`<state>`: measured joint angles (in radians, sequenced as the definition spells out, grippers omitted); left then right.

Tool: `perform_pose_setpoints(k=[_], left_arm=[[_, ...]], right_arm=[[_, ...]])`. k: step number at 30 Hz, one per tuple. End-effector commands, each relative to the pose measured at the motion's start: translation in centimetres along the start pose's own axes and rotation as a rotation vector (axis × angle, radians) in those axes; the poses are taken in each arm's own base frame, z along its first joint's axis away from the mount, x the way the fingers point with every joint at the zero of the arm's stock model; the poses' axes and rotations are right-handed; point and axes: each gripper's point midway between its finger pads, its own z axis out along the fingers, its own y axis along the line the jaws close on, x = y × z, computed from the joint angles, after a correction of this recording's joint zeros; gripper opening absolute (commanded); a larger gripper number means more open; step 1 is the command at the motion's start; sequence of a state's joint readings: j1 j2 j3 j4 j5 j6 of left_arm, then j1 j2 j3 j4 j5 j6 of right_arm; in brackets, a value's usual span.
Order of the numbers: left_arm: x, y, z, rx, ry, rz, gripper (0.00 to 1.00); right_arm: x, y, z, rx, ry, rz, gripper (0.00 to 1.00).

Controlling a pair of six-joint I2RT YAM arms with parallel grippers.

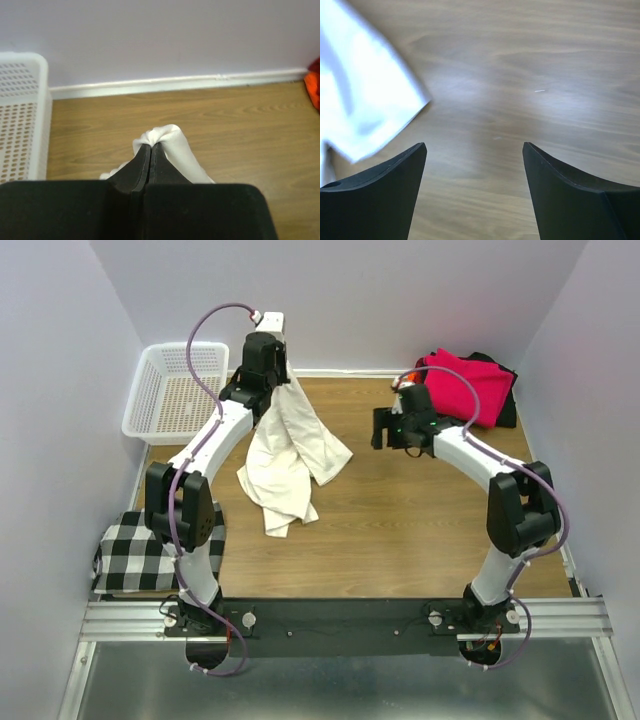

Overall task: Fold and stack the t-shirts
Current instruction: Move the tshirt to the center of the board

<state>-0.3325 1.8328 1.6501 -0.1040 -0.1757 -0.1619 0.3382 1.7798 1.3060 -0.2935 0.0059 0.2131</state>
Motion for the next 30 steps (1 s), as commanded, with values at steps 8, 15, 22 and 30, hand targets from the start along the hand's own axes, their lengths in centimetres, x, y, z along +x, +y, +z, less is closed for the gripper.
perform_pose_setpoints(k=[8, 15, 22, 30], left_arm=[[-2.6, 3.8, 4.7, -0.173, -0.077, -0.062, 0.00], [1.0, 4.9, 6.7, -0.151, 0.011, -0.088, 0.00], [3.1, 5.6, 7.0, -0.144, 0.062, -0.083, 0.00], [4.0, 6.9, 6.6, -0.149, 0.084, -0.087, 0.00]], right_arm=[[7.0, 14.1, 0.7, -0.251, 0.241, -0.284, 0.86], [8.4, 19.7, 0.5, -0.314, 0.247, -0.354, 0.85], [8.3, 21.1, 1.7, -0.340, 0.252, -0.342, 0.78], [10.6, 22.0, 2.5, -0.387, 0.316, -0.346, 0.64]])
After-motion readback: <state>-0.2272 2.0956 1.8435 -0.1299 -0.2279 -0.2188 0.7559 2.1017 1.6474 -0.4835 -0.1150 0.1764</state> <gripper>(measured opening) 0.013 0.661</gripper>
